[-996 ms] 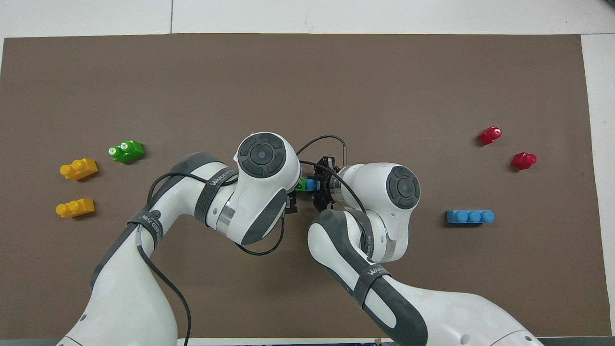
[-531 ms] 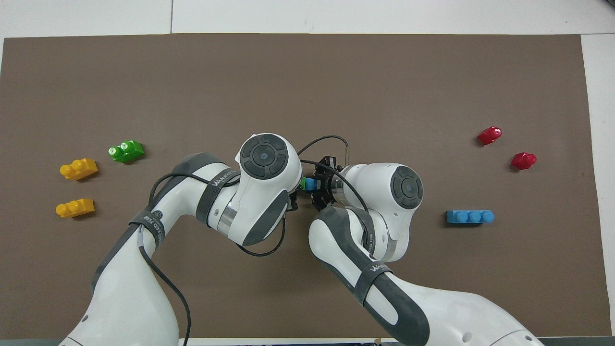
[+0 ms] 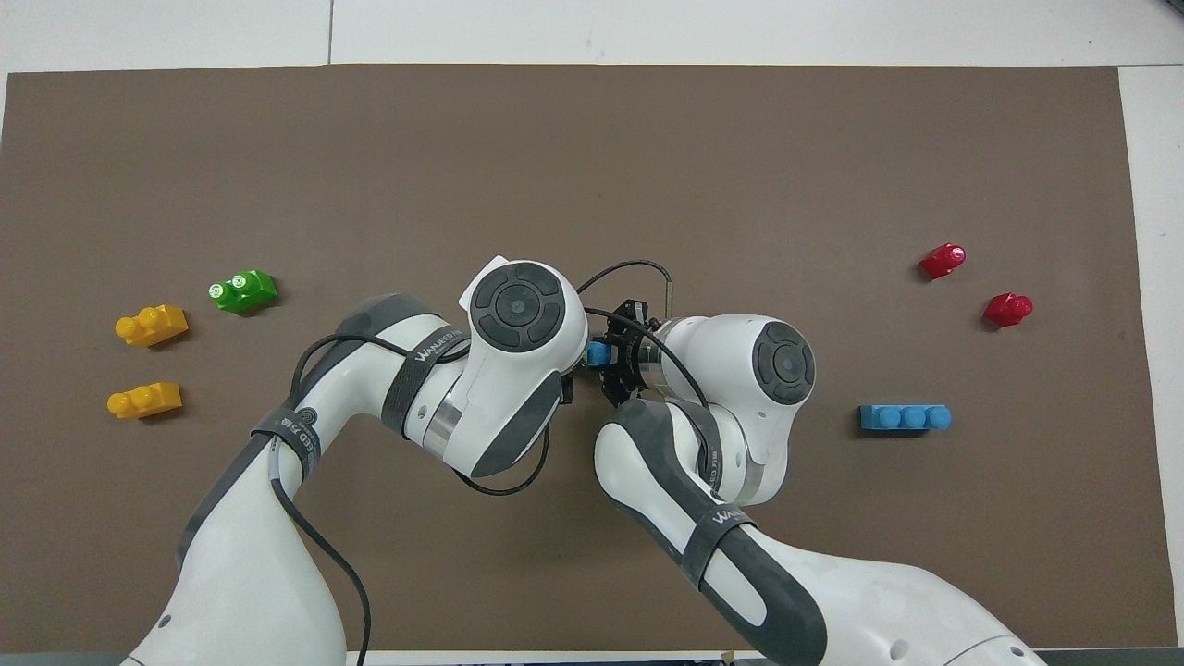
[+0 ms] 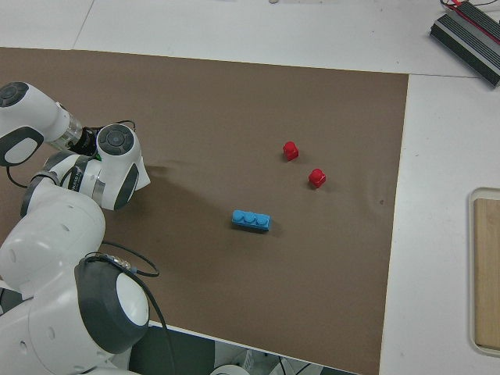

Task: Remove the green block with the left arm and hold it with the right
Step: 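Pull the green block away with the left gripper while the right gripper pulls blue, then lower the green block near yellow blocks while the right gripper lowers blue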

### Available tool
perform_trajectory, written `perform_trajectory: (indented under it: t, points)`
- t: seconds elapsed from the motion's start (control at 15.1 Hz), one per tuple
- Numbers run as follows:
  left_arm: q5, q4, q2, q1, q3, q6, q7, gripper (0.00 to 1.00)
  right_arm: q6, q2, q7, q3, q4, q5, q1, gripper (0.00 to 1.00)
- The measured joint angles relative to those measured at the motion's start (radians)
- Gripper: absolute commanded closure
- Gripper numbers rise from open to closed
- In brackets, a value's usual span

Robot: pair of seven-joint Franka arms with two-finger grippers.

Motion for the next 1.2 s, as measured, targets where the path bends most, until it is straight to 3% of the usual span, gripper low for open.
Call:
perform_trajectory:
  t: [0.4,0.6,0.86,1.2]
  points:
    - [0.0,0.008,-0.138,0.074,0.011,-0.143,0.108,1.0,0.002,0.0,0.002,-0.002,0.009,0.0,-0.007,1.0]
    - [0.0,-0.023,-0.197,0.121,0.013,-0.213,0.272,1.0,-0.079,-0.011,-0.006,-0.007,0.059,0.0,-0.06,1.0]
    - [0.0,-0.083,-0.233,0.244,0.017,-0.228,0.537,1.0,-0.278,-0.063,-0.098,-0.015,0.135,-0.034,-0.206,1.0]
    - [0.0,-0.113,-0.247,0.397,0.018,-0.236,0.927,1.0,-0.487,-0.09,-0.283,-0.022,0.138,-0.092,-0.471,1.0]
